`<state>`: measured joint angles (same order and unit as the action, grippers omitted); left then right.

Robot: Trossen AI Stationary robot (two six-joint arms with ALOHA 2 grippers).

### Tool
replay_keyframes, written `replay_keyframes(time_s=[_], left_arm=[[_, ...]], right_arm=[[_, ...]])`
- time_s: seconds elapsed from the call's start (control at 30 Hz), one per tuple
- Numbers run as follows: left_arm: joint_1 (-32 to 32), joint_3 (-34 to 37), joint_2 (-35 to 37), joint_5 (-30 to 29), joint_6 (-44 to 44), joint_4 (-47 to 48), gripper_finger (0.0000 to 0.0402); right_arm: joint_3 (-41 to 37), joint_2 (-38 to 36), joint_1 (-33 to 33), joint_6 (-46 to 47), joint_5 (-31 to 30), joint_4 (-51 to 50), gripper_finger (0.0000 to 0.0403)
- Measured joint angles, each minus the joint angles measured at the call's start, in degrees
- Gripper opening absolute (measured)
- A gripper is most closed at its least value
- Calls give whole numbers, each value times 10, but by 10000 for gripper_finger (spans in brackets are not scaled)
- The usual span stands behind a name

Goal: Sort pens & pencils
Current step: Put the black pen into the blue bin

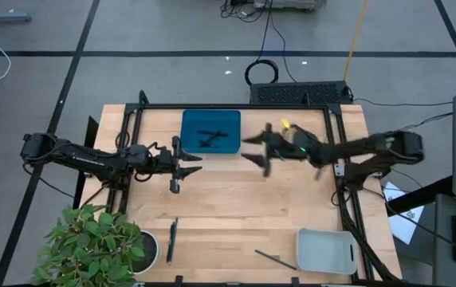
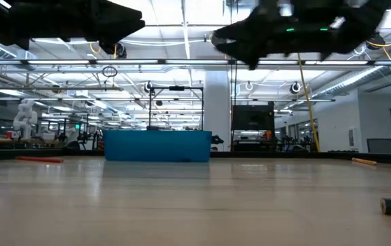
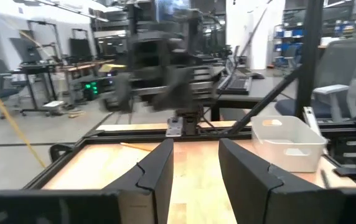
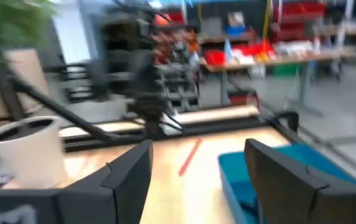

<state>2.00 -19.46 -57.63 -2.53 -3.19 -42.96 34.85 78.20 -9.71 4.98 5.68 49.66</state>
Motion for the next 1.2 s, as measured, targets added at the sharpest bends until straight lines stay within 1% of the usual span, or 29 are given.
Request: replay_keyframes(time_s=[0.13, 0.2, 0.3, 0.4, 0.5, 0.63, 0.83, 1.03, 1.1, 1.2], left_arm=[[0, 0, 0, -36, 0, 1, 131], [0, 0, 0, -42, 1, 12, 131], [0, 0, 0, -44, -1, 20, 131], [0, 0, 0, -50, -4, 24, 131], [0, 0, 0, -51, -8, 26, 131], [0, 0, 0, -51, -8, 25, 131], [0, 0, 0, -51, -8, 26, 131], [0, 0, 0, -51, -6, 30, 131], [0, 0, -1, -58, 14, 29, 131], [0, -13, -19, -91, 63, 40, 131]], right_arm=[[-106, -70, 49, -12, -10, 97, 231], [-144, -99, 63, -14, -10, 139, 228], [-189, -139, 71, -16, -11, 188, 226], [-216, -168, 72, -16, -11, 211, 226], [-225, -184, 72, -15, -11, 212, 226], [-224, -180, 72, -18, -11, 187, 226], [-205, -165, 72, -72, -27, 83, 226], [-202, -164, 72, -69, -28, 79, 226], [-202, -164, 72, -63, -28, 79, 226], [-202, -164, 72, -61, -28, 83, 226]])
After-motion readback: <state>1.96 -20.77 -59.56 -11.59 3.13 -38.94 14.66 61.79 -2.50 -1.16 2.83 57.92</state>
